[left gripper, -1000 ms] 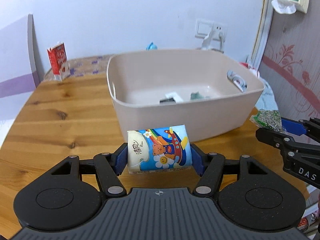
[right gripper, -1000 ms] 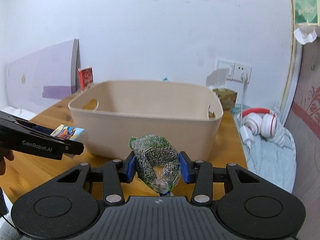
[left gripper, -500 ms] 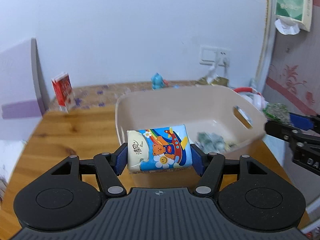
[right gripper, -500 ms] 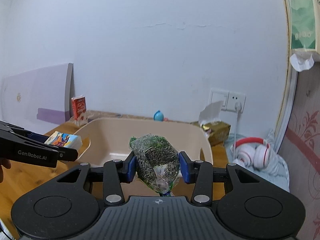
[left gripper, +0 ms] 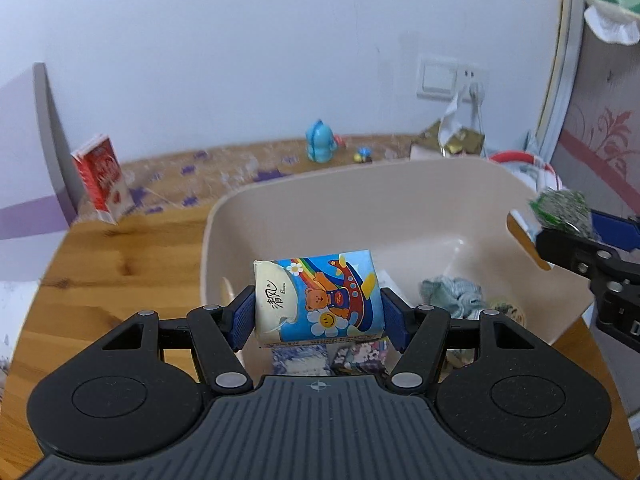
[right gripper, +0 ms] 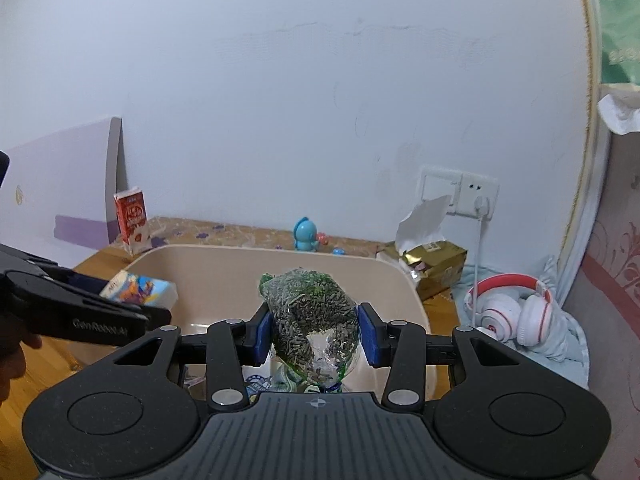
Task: Organize objects
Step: 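Carry the tissue pack and tea bag over the bin and release both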
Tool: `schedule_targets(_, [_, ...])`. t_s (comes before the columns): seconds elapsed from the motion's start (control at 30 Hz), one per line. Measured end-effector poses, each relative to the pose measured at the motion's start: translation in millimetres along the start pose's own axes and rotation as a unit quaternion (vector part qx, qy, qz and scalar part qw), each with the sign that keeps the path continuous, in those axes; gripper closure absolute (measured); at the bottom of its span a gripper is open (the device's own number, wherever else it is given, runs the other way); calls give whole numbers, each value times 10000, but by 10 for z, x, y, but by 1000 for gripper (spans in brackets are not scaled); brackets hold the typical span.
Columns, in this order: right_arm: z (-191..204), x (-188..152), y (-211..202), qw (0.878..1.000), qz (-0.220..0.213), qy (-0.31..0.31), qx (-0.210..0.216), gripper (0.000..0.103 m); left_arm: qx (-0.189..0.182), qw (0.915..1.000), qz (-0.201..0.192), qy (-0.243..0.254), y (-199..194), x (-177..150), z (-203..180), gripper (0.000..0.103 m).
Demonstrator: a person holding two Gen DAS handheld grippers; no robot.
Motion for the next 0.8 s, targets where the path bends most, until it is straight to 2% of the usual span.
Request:
schedule_targets(0.27, [35, -128, 397, 9983, 547, -197, -45, 61, -102, 9988, 462, 118, 338, -53, -48, 37])
schedule_targets(0.43, [-24, -235, 528, 9959, 896, -36, -77, 58, -12, 9987, 479, 194, 367, -57, -80, 37])
schedule_targets(0.5, [-47, -260, 534, 9956, 934, 33, -76, 47, -52, 9989, 438, 179, 346, -50, -97, 36])
schedule_targets(0.6, [-66, -243, 487, 9963, 845, 110, -101, 39, -38, 9993, 330, 174, 270, -39, -111, 24])
schedule_targets(0.63, [-73, -231, 456, 9967, 788, 154, -85, 33, -22, 9995, 266, 177, 239, -31, -110, 22])
schedule_targets(0.7, [-95, -206, 391, 9972, 696, 270, -100, 23, -16, 9996, 196, 180, 180, -23, -110, 21])
schedule_targets(0.8, [-116, -178, 280, 9973, 599, 408, -110, 16, -34, 9999, 121, 119, 86, -20, -99, 19])
Point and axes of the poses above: each gripper's, at about its wrist camera, not at the fingertips, and y roughly the way its jaws point, z to its left, x to its top, the point moved 5 cm from there along y, roughly the way its jaws point, and after that the axes turned 7 degrees about y, right-handed, at the moved point
